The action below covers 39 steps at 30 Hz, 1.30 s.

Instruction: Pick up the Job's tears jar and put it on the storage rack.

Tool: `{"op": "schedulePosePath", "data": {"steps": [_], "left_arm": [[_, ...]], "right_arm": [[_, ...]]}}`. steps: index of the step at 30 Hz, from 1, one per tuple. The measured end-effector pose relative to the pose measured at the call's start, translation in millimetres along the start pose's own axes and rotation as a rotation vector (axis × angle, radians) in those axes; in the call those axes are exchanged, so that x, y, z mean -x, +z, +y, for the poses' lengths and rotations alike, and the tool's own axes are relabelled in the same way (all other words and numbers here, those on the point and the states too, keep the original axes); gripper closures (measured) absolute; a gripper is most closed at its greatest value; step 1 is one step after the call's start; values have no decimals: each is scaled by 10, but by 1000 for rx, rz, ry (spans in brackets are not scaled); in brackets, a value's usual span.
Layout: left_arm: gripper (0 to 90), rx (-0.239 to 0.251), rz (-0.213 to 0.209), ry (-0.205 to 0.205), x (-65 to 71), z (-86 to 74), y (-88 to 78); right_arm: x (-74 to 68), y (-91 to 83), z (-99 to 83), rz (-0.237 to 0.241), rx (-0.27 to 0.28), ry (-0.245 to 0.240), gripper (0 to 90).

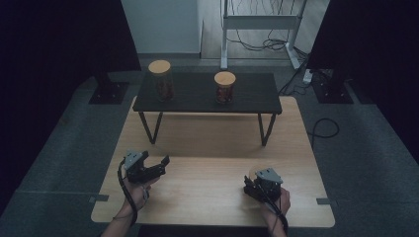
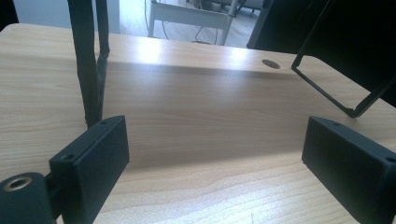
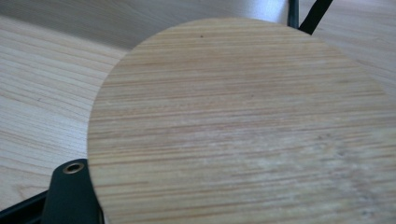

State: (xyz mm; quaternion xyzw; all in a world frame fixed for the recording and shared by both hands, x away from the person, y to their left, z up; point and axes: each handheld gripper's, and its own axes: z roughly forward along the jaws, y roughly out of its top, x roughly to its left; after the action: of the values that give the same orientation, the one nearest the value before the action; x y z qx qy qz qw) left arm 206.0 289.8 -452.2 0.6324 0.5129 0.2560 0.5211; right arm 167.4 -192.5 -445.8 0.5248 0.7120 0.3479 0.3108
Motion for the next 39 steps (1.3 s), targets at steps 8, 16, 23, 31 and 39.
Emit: {"op": "schedulePosePath", "data": {"steps": [8,16,23,31,39], "left_arm": [[70,0,1,-4,-8,0,2],[70,0,1,-3,-5,-1,2],[70,0,3,-3,-8,0,3],[71,1,2,-2,-6,1,0],[71,-1,2,5,-2,-1,5]], "right_arm": [[0,-22,8,2,7,-2,251],[-11,-67,17,5,23,-5,251],[-10,-78,20,6,27,-4,251],[-12,-91,23,6,31,-3,251],[-2,-85,23,8,28,-1,251]]}}
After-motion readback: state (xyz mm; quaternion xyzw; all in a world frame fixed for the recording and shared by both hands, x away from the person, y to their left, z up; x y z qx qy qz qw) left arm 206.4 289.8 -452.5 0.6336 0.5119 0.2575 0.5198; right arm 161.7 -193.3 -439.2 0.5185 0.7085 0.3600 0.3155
